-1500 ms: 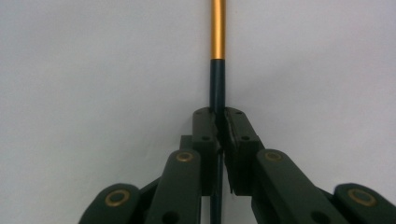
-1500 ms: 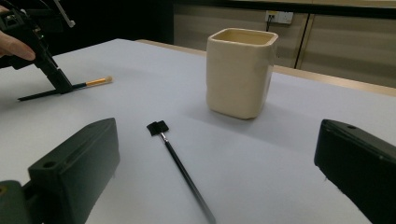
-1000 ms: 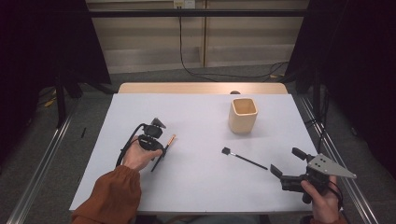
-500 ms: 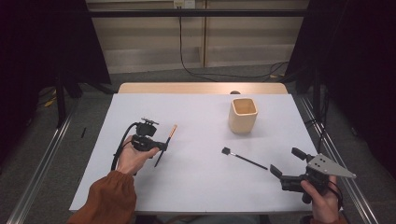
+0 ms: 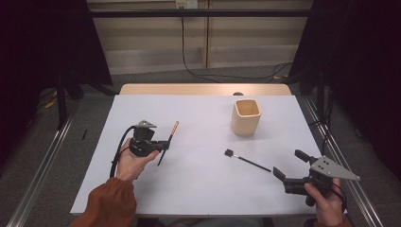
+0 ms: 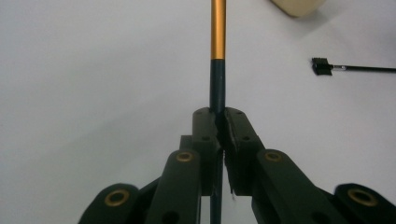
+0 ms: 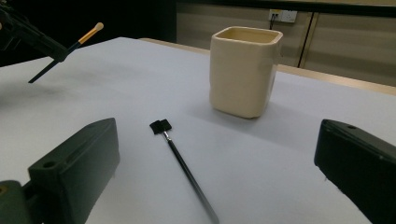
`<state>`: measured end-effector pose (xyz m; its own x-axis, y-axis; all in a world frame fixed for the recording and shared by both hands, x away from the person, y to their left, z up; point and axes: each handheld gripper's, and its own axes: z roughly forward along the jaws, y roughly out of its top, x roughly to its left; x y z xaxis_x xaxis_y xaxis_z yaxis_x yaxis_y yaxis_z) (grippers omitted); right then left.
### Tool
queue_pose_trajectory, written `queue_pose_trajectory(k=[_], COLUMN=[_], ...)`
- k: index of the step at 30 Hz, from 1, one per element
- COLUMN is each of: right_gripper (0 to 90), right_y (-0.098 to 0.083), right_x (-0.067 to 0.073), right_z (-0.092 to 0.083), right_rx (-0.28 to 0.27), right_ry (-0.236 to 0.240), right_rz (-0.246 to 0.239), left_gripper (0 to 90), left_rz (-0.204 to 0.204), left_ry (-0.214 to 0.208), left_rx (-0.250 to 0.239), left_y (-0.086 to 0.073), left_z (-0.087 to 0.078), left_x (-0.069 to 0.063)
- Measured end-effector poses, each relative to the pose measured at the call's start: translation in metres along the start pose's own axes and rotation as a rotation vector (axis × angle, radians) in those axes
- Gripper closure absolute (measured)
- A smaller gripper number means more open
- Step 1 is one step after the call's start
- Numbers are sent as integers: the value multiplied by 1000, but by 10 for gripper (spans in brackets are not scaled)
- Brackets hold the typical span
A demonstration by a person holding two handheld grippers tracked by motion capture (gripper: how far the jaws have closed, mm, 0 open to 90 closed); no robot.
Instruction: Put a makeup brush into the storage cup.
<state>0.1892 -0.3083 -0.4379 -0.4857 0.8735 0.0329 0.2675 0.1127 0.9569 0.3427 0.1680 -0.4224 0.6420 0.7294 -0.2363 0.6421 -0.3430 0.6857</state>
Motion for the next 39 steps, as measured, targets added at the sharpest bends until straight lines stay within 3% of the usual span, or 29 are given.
queue_pose_trajectory(k=[11, 17, 22, 25, 32, 35, 36, 39], right_gripper=[0, 0, 0, 0, 0, 0, 0, 0], right_y=[0, 0, 0, 0, 2, 4, 5, 9], right_x=[1, 1, 1, 2, 2, 0, 0, 1], right_z=[1, 0, 2, 2, 2, 2, 1, 1], right_rx=[-1, -1, 8, 5, 4, -6, -11, -22], right_ry=[7, 8, 7, 14, 25, 28, 36, 61], right_rz=[0, 0, 2, 3, 2, 14, 27, 17], left_gripper=[838, 839, 839, 839, 838, 839, 838, 838], left_rz=[26, 15, 33, 19, 31, 38, 43, 59], left_ry=[-4, -8, -9, -12, -28, -41, -64, -73], left_rx=[-170, -236, -306, -329, -382, -388, -381, -376], left_y=[-6, -10, -13, -16, -22, -23, -22, -23], left_z=[-16, -24, -34, -39, -52, -54, -53, -52], left_x=[-9, -10, -15, -19, -23, -26, -26, -27])
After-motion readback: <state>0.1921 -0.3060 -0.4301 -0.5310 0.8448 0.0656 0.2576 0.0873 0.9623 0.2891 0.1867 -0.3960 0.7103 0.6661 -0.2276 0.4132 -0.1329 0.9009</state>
